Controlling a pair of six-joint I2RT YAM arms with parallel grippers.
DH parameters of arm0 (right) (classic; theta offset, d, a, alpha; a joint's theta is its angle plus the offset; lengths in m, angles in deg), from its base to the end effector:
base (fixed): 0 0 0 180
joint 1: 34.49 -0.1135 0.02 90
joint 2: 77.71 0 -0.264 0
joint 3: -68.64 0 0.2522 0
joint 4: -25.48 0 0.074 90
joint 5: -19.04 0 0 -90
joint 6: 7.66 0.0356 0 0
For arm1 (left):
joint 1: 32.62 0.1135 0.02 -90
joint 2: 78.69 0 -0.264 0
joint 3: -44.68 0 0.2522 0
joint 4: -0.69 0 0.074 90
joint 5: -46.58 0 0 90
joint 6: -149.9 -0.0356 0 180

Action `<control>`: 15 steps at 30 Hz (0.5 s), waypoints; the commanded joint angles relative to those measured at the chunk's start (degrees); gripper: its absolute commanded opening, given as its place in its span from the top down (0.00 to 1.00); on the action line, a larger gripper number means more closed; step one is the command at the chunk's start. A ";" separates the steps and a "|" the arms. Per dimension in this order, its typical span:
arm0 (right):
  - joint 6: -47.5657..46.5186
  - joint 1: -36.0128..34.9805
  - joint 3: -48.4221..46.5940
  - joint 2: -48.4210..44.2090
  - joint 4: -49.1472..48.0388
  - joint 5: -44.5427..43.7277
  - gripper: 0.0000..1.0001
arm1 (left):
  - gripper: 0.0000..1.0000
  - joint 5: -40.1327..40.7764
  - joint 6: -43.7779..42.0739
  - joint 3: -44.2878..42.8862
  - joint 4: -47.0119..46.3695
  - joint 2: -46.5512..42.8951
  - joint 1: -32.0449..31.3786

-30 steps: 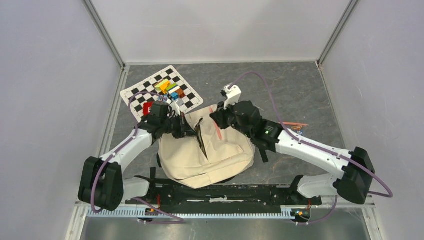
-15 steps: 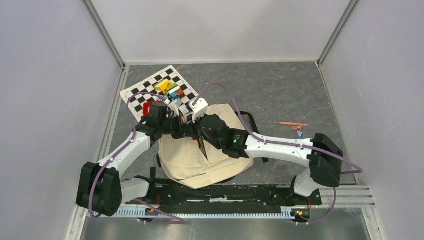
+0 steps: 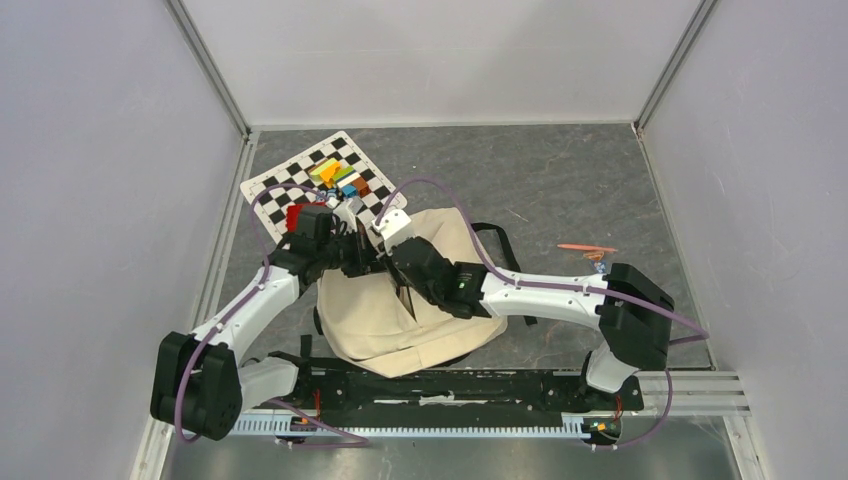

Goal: Pack the student bag
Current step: Place the stationery in the student bag.

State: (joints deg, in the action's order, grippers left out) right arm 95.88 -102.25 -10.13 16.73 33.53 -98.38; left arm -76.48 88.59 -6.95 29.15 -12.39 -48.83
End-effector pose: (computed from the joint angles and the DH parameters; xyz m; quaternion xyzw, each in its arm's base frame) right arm 0.1590 0.3455 0.2661 -0.2554 0.7831 0.1954 0.5322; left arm 0.2189 -0.0839 0.2204 0.0169 0.8867 -0.3869 0.2527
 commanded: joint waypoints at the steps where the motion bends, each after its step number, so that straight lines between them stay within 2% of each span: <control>1: -0.92 -0.25 -3.80 1.39 11.49 1.05 1.00 | 0.98 0.89 0.25 -0.06 -0.91 -1.69 -0.05; 5: -0.48 -0.68 -7.18 4.18 19.68 0.77 1.00 | 0.98 1.11 0.28 -0.04 -0.81 -1.90 0.03; 11: 1.31 -1.40 -10.57 5.44 27.48 -5.67 1.00 | 0.98 1.42 0.23 -0.09 -0.66 -2.05 0.08; 12: 1.59 -1.48 -11.23 5.58 28.38 -6.72 0.99 | 0.98 1.42 0.22 -0.12 -0.64 -2.03 0.04; 15: 2.39 -1.49 -11.81 5.38 29.57 -7.97 0.85 | 0.98 1.51 0.21 -0.10 -0.66 -1.98 0.04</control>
State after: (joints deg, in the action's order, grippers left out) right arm 96.54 -103.43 -18.65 22.23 58.47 -101.55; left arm -76.19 88.59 -6.95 29.32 -12.89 -48.83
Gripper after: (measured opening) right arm 0.162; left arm 0.027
